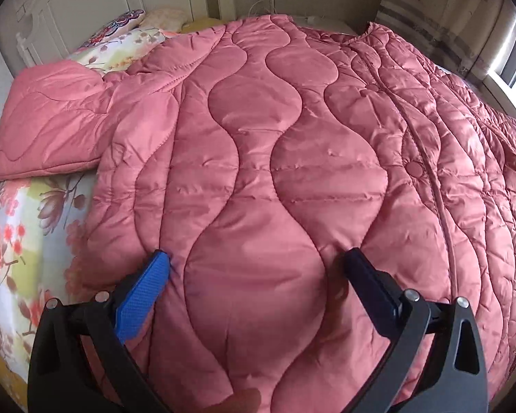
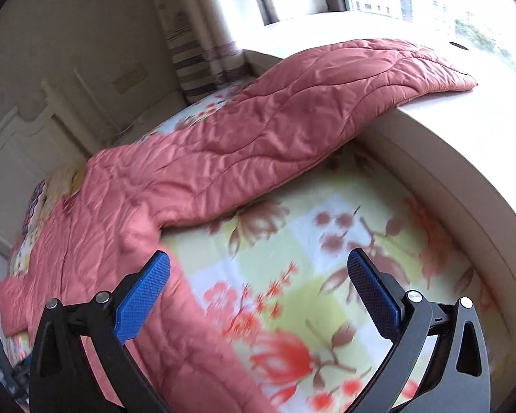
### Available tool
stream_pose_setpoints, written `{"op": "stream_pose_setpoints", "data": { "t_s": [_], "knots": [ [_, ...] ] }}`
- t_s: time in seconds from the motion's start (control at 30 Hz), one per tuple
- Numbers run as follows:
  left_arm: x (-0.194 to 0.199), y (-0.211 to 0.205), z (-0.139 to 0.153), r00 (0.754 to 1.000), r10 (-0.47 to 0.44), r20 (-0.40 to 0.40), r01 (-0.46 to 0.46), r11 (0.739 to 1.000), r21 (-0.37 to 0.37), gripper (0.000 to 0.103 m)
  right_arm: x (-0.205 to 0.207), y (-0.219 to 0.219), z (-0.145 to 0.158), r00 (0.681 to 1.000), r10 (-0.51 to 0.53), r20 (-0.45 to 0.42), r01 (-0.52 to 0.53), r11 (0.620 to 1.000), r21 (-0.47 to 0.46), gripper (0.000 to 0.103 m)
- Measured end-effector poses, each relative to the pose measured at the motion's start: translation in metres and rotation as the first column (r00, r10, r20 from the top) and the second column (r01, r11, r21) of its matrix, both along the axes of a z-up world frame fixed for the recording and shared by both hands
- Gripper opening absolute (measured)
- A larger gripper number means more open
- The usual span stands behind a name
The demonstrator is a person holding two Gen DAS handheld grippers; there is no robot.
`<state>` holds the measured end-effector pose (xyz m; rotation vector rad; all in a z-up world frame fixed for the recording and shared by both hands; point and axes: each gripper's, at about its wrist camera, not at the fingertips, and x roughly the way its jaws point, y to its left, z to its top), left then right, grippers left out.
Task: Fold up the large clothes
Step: 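Grasp the jacket sleeve with the right tool and fold it across the body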
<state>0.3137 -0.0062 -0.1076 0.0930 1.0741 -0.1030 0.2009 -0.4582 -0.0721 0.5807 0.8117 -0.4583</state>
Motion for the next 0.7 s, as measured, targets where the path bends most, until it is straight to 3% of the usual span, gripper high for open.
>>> {"op": "stream_pose_setpoints", "data": {
  "t_s": [0.23,0.37,0.47,0.5,0.57,0.63,0.7],
  "knots": [
    [-0.01,-0.01,-0.01,0.982,-0.071,0.174,0.062,0.996,0.058,0.101,0.049,-0.056,-0.033,0.986,-0.164,-0.044,0.165,0.986,0.02,0.099],
    [-0.007,-0.001,-0.009,0.986,-0.066,0.154,0.067,0.998,-0.006,0.101,0.057,-0.062,-0.033,0.98,-0.2,-0.022,0.2,0.98,-0.01,0.099],
    [-0.007,-0.002,-0.009,0.985,-0.069,0.155,0.07,0.998,0.001,0.101,0.06,-0.069,-0.029,0.974,-0.228,0.008,0.228,0.973,-0.028,0.093],
    [-0.007,-0.003,-0.009,0.985,-0.069,0.155,0.069,0.998,0.004,0.101,0.06,-0.07,-0.027,0.973,-0.228,0.021,0.229,0.973,-0.029,0.086],
    [-0.008,-0.003,-0.01,0.985,-0.069,0.157,0.069,0.998,0.005,0.101,0.06,-0.067,-0.017,0.975,-0.203,0.086,0.207,0.978,-0.038,0.043],
    [-0.008,-0.002,-0.01,0.985,-0.068,0.158,0.069,0.998,-0.003,0.101,0.059,-0.054,0.006,0.969,-0.19,0.16,0.21,0.97,-0.119,0.026],
    [-0.008,-0.002,-0.01,0.985,-0.068,0.16,0.069,0.998,-0.006,0.101,0.065,-0.026,0.036,0.966,-0.114,0.231,0.169,0.957,-0.236,0.022]
  ]
}}
